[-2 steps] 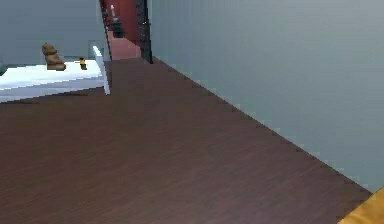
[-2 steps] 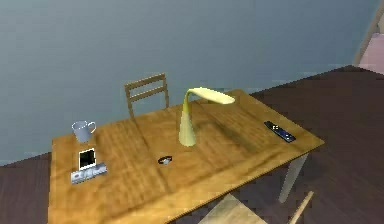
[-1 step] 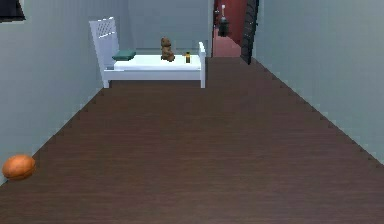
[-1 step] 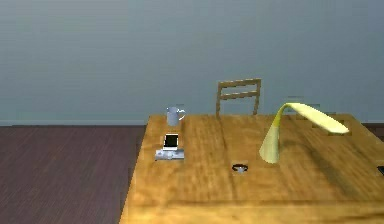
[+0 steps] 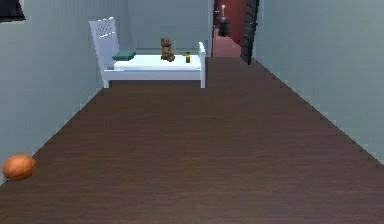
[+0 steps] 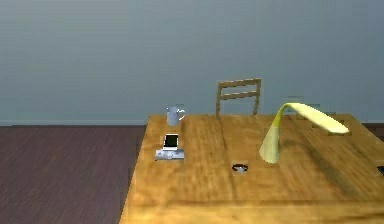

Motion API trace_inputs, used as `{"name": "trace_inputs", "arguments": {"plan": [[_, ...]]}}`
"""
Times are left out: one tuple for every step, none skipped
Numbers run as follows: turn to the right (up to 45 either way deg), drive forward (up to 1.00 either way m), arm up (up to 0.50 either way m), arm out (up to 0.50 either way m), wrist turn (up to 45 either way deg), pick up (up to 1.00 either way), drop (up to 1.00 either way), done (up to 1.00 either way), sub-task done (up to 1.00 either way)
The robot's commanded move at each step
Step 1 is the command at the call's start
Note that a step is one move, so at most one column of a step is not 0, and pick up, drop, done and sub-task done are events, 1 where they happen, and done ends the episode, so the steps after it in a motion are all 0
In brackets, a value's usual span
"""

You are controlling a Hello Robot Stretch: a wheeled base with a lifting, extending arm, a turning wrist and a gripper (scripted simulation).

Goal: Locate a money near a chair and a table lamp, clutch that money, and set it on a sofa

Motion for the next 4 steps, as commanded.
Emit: {"name": "trace_inputs", "arguments": {"plan": [[0.0,0.00,0.24,0.00,0.0,0.00,0.00,0.00,0.00],[0.0,0.00,0.00,0.48,0.0,0.00,0.00,0.00,0.00],[0.0,0.00,0.00,0.00,45.0,0.00,0.00,0.00,0.00],[0.0,0.00,0.00,0.00,45.0,0.00,0.00,0.00,0.00]]}}
